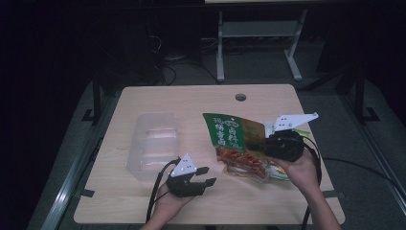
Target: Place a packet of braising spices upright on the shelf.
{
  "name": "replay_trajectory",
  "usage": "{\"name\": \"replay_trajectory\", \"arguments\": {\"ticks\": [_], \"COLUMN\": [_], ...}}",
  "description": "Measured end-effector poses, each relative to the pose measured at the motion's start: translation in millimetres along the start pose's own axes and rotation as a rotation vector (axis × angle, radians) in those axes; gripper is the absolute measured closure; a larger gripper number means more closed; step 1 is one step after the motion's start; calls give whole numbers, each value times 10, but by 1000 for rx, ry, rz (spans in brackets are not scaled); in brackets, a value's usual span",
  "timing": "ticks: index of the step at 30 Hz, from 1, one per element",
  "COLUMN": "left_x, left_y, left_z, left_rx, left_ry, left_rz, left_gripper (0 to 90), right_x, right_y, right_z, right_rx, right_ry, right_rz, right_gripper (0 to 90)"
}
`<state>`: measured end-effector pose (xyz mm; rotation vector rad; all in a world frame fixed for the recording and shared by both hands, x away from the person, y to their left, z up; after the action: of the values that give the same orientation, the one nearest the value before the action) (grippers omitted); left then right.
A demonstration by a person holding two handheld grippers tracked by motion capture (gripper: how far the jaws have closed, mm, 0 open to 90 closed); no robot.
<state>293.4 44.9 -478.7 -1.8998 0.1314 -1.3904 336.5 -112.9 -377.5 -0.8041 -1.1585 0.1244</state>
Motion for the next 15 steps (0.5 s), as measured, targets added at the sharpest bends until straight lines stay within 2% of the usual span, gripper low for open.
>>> {"name": "replay_trajectory", "arguments": {"ticks": [2, 6, 15], "left_x": [-2, -15, -67], "left_y": [-17, -87, -189], "left_z": [-21, -27, -11], "left_rx": [-5, 12, 26], "left_ry": [0, 26, 19], "left_rz": [-2, -9, -27], "left_gripper": [519, 516, 492], "right_x": [34, 106, 328], "right_y": [0, 6, 77], "right_z": [-43, -111, -142], "right_rx": [-11, -28, -41], "right_ry": [4, 20, 14], "right_rz": [-4, -5, 4], "right_gripper": [897, 896, 896]}}
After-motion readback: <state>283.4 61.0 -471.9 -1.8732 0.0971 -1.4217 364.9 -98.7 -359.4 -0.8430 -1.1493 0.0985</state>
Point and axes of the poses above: each handheld gripper's, and its own axes: y roughly forward along the jaws, x roughly out of its top, z roughly to its left, the point moved 10 cm from there along y, roughly forward along the jaws, and after that the axes turned 8 degrees about z, right-handed, at the moved point
